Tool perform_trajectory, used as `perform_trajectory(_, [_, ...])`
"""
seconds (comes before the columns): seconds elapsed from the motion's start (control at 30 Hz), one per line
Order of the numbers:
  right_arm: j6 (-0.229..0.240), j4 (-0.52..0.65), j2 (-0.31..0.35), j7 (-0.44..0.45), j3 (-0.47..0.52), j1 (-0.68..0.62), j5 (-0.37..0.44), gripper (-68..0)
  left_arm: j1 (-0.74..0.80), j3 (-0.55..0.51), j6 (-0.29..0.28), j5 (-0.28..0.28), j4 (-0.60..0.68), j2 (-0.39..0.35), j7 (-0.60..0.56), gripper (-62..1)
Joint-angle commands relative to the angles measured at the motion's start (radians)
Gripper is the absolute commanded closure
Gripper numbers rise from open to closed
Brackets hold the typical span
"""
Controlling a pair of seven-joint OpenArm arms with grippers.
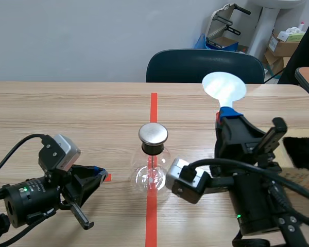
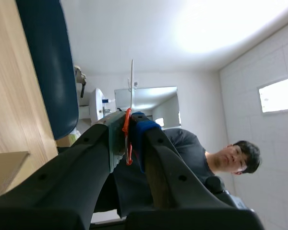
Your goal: Do the electroscope experiment
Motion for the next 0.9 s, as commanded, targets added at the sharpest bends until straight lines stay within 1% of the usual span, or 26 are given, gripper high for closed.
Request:
perform_trajectory(0.0, [-0.058,-0.011,-0.005,-0.016,0.001,0.011,-0.002,-1.8,-0.019,0.008,0.005,0.008,-0.005,0.022,-0.023,-3.4])
perform_trajectory(0.1, [-0.058,-0.037,-0.023,-0.026,-0.004,0.011,-0.002,-1.8,-0.042,0.029,0.005,0.045,-0.054,0.051,-0.047,-3.3])
perform_trajectory(0.2, [-0.058,-0.047,-0.039,-0.026,-0.005,0.011,-0.002,-1.8,-0.057,0.046,0.005,0.069,-0.087,0.073,-0.064,-3.4])
perform_trajectory(0.27, [-0.058,-0.047,-0.048,-0.030,-0.005,0.011,-0.002,-1.8,-0.058,0.053,0.005,0.079,-0.096,0.081,-0.072,-3.4])
perform_trajectory(0.37, [-0.043,-0.047,-0.051,-0.033,-0.005,0.011,-0.002,-1.8,-0.059,0.053,0.000,0.105,-0.097,0.088,-0.076,-3.4])
perform_trajectory(0.47, [-0.008,-0.047,-0.051,-0.037,-0.006,0.011,-0.002,-1.8,-0.064,0.053,-0.008,0.108,-0.097,0.089,-0.081,-3.4])
perform_trajectory(0.57, [-0.008,-0.047,-0.051,-0.037,-0.006,0.011,-0.002,-1.8,-0.071,0.052,-0.031,0.108,-0.095,0.086,-0.085,-3.4])
perform_trajectory(0.87, [0.000,-0.047,-0.050,-0.036,-0.006,0.011,-0.002,-1.8,-0.071,0.050,-0.029,0.108,-0.066,0.086,-0.130,-3.4])
